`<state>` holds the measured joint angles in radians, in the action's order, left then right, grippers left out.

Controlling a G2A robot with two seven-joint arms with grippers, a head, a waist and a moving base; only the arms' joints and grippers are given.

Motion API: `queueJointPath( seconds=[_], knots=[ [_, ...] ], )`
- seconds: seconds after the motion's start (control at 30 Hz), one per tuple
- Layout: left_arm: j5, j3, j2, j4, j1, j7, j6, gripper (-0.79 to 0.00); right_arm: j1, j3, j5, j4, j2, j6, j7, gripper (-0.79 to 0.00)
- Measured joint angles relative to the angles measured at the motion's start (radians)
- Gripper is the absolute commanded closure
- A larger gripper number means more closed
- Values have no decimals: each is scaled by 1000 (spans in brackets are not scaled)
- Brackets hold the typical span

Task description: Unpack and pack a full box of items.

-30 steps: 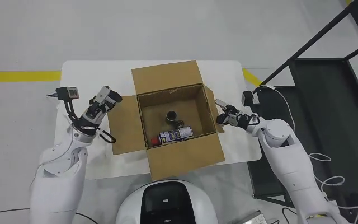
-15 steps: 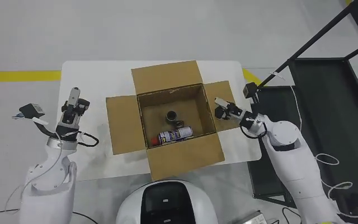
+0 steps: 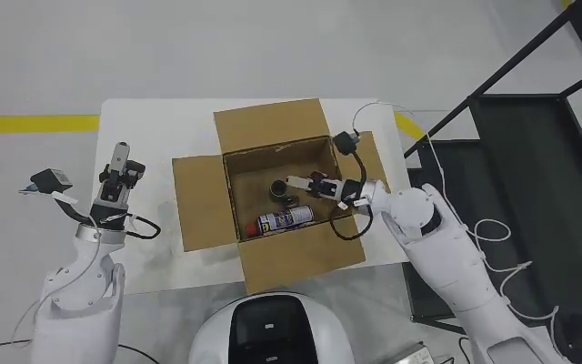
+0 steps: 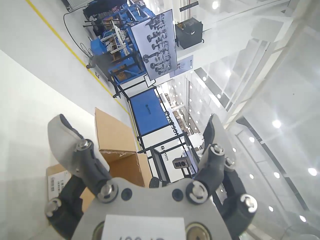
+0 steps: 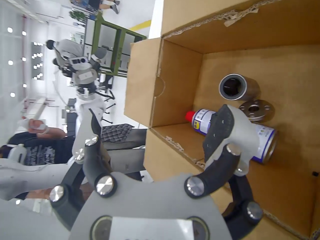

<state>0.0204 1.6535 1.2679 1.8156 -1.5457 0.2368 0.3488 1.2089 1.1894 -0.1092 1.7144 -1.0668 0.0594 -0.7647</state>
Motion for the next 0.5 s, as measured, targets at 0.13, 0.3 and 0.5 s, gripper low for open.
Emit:
queueJointPath(
  seconds=[0.13,0.3,0.5],
  knots=[
    [0,0,0,0,0,0,0,-785,-8,-32,-111,5,-2,-8,26,-785],
    [0,0,0,0,0,0,0,-785,-8,-31,-104,5,-2,-7,25,-785],
    [0,0,0,0,0,0,0,-785,-8,-31,-104,5,-2,-7,25,-785]
  ],
)
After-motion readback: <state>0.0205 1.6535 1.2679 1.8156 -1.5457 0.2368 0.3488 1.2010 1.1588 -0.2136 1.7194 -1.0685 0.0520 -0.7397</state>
